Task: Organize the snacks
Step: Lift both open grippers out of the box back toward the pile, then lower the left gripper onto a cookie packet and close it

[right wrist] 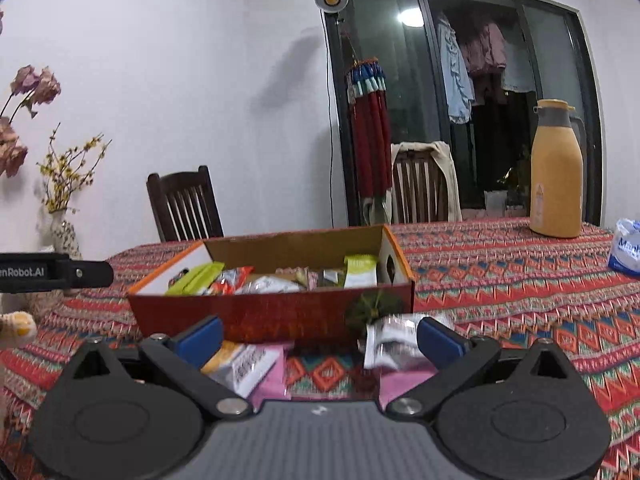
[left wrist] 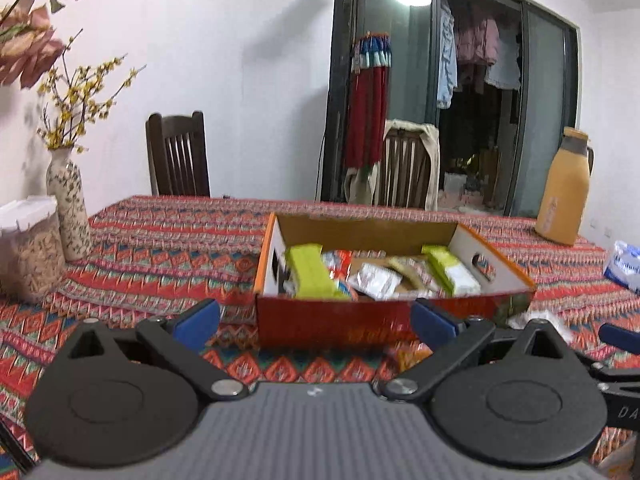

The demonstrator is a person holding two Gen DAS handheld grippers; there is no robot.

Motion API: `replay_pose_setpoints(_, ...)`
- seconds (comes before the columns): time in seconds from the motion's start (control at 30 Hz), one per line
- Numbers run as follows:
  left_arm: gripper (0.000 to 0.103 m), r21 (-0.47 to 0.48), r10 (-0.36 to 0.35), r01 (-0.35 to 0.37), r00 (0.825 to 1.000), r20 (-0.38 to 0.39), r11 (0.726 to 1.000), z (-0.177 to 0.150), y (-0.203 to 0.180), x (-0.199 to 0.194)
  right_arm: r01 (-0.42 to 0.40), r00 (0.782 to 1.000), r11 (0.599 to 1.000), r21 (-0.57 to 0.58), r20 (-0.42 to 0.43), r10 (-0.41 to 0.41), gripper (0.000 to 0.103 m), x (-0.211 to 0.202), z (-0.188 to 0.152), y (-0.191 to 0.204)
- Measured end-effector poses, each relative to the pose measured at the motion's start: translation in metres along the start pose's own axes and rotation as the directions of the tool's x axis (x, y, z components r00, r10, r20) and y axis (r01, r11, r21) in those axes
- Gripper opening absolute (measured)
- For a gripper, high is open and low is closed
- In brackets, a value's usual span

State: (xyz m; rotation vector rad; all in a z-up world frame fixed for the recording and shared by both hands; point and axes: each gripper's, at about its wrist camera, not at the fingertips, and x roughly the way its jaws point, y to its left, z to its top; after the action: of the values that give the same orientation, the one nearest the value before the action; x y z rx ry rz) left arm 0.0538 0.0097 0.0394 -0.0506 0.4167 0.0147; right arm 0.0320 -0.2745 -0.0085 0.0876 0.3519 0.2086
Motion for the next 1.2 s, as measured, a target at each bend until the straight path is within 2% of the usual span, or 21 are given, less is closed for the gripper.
replay_pose_setpoints(0.23,0.103,0.033,0.003,0.000,0.997,-0.079,0.999,-0.027,0.007,-0.007,-0.015,0.999,1.000,-0.011,-0.051,0.014,0.103,-0.007,-0.019,0.006)
replay_pose_setpoints(0.47,0.103,0.060,0.036,-0.027,0.985,-0.169,0.998,-0.050,0.014,0.000,-0.033,0.994,0.999,-0.012,-0.107,0.032,0.103,-0.011,-0.041,0.009)
replay_pose_setpoints(0.6,0.103,0.037,0.061,-0.054,0.972,-0.228,0.998,-0.058,0.017,0.009,-0.035,0.991,0.999,-0.008,-0.128,0.034,0.103,-0.010,-0.048,0.009)
replay_pose_setpoints(0.67,0.103,-0.006,0.068,-0.072,0.964,-0.256,0.997,-0.059,0.019,0.013,-0.036,0.990,0.999,-0.003,-0.137,0.035,0.103,-0.009,-0.050,0.008)
replay_pose_setpoints(0.8,0.103,-0.037,0.072,-0.085,0.962,-0.264,0.996,-0.060,0.017,0.016,-0.037,0.988,0.999,0.002,-0.147,0.037,0.103,-0.006,-0.052,0.007)
replay_pose_setpoints(0.9,0.093,-0.038,0.080,-0.095,0.956,-0.281,0.995,-0.061,0.014,0.020,-0.042,0.987,0.999,0.004,-0.153,0.042,0.103,-0.005,-0.053,0.007)
replay_pose_setpoints(1.03,0.071,-0.071,0.072,-0.101,0.940,-0.334,0.992,-0.066,0.015,0.028,-0.051,0.986,0.999,0.010,-0.161,0.051,0.103,-0.004,-0.054,0.008)
replay_pose_setpoints(1.13,0.054,-0.068,0.074,-0.101,0.945,-0.319,0.993,-0.066,0.015,0.026,-0.060,0.985,0.998,0.006,-0.164,0.060,0.103,-0.003,-0.053,0.010)
replay_pose_setpoints(1.2,0.052,-0.075,0.057,-0.084,0.948,-0.313,0.994,-0.066,0.017,0.024,-0.070,0.984,0.998,0.003,-0.164,0.069,0.103,-0.002,-0.052,0.013)
